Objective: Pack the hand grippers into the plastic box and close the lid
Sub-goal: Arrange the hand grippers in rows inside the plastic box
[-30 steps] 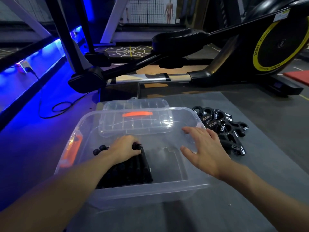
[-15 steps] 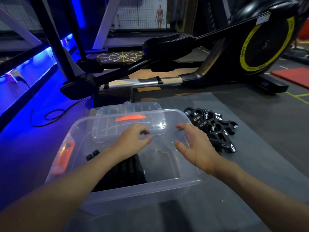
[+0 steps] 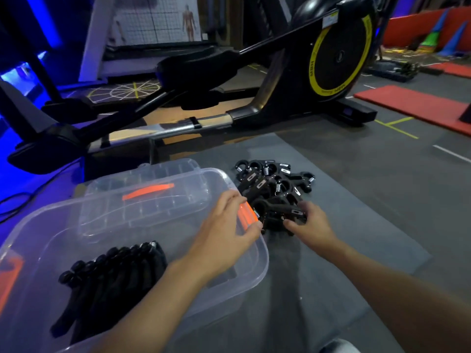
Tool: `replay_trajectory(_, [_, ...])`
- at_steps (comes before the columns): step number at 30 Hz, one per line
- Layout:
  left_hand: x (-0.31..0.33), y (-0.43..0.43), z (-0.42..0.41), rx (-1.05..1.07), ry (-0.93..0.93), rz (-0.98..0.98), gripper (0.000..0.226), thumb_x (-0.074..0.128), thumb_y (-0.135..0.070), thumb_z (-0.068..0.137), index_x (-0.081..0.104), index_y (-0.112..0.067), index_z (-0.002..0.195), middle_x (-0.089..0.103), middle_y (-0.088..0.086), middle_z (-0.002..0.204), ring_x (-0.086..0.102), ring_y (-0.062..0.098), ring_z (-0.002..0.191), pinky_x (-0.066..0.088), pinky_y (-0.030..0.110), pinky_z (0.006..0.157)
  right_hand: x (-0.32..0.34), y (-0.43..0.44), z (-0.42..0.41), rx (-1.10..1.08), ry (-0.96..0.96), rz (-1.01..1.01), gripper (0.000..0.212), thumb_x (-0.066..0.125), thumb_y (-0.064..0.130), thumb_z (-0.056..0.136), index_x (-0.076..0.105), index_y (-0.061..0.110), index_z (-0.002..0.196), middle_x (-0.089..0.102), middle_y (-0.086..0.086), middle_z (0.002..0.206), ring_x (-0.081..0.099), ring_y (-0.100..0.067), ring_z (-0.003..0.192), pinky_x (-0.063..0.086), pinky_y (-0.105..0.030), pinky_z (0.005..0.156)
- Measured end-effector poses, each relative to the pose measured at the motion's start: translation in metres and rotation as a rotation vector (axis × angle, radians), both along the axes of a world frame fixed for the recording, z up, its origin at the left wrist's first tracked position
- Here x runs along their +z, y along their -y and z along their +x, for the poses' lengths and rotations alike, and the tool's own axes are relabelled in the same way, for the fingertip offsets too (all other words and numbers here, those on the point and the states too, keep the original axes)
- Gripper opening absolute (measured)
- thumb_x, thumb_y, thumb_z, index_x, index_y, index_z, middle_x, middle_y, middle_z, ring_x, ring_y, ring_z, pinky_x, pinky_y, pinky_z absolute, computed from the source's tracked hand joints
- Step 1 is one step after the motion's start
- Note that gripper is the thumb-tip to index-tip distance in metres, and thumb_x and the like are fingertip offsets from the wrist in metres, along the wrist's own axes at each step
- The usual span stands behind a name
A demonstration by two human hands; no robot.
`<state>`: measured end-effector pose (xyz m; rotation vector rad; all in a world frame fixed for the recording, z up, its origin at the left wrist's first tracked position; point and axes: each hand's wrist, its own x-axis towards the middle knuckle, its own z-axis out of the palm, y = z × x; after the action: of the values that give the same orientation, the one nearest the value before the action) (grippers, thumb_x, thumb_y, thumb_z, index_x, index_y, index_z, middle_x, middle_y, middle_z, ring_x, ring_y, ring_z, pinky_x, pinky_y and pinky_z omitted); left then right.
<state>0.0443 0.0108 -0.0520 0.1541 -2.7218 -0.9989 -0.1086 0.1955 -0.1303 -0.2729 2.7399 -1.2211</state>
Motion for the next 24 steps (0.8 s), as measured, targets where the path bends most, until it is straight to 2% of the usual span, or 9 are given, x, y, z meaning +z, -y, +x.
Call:
replay_trajectory(3, [0.000,0.001,0.002,0.009,-0.001,0.000,0.056,0.058,-0.054,0.089,0.042,-0.032,0.139,0.024,-0.030,0.141,0.054,0.009,0.107,0.042,0.035,0.102,-0.022,0.003,-0.012,0.036,-0.029,0.018,0.073,0.078,0.042,0.075,0.048,0.013,0.135,0.048,-0.005,0.134,0.042,-0.025,0.128,0.039,-0.041,0.107])
replay_trajectory(6, [-0.001,0.002,0.001,-0.008,-0.011,0.018,0.058,0.055,-0.058,0.087,0.043,-0.033,0.137,0.023,-0.036,0.137,0.045,0.000,0.123,0.041,0.034,0.104,-0.038,0.006,-0.022,0.080,-0.101,0.107,0.079,0.081,0.047,0.069,0.049,0.018,0.136,0.046,-0.002,0.137,0.037,-0.027,0.130,0.036,-0.042,0.108])
replay_trajectory(9, [-0.001,0.000,0.002,-0.003,-0.027,0.029,0.059,0.052,-0.063,0.083,0.043,-0.035,0.135,0.023,-0.038,0.136,0.042,-0.005,0.122,0.042,0.032,0.102,-0.049,0.009,-0.030,0.158,-0.180,0.259,0.090,0.083,0.051,0.063,0.044,0.024,0.140,0.038,0.000,0.139,0.033,-0.027,0.130,0.036,-0.045,0.109])
replay_trajectory(12, [0.000,0.000,0.002,0.009,-0.015,0.029,0.057,0.053,-0.063,0.083,0.043,-0.038,0.134,0.024,-0.038,0.136,0.044,-0.004,0.121,0.045,0.036,0.100,-0.055,0.010,-0.038,0.232,-0.233,0.369,0.091,0.082,0.048,0.064,0.041,0.027,0.143,0.032,-0.002,0.142,0.028,-0.029,0.129,0.032,-0.040,0.110])
replay_trajectory(16, [0.001,0.000,0.002,0.013,-0.011,0.023,0.061,0.049,-0.065,0.078,0.043,-0.039,0.132,0.026,-0.036,0.136,0.046,0.000,0.122,0.048,0.040,0.097,-0.060,0.003,-0.045,0.266,-0.273,0.391,0.087,0.083,0.045,0.066,0.045,0.024,0.141,0.040,-0.001,0.143,0.030,-0.028,0.128,0.035,-0.040,0.108])
replay_trajectory(24, [-0.003,0.001,0.002,-0.011,-0.023,0.072,0.048,0.060,-0.048,0.089,0.048,-0.031,0.133,0.026,-0.035,0.136,0.043,-0.004,0.123,0.038,0.026,0.103,-0.024,-0.017,-0.039,0.169,-0.310,0.297,0.082,0.084,0.050,0.062,0.054,0.021,0.133,0.054,0.002,0.125,0.040,-0.025,0.115,0.045,-0.038,0.095])
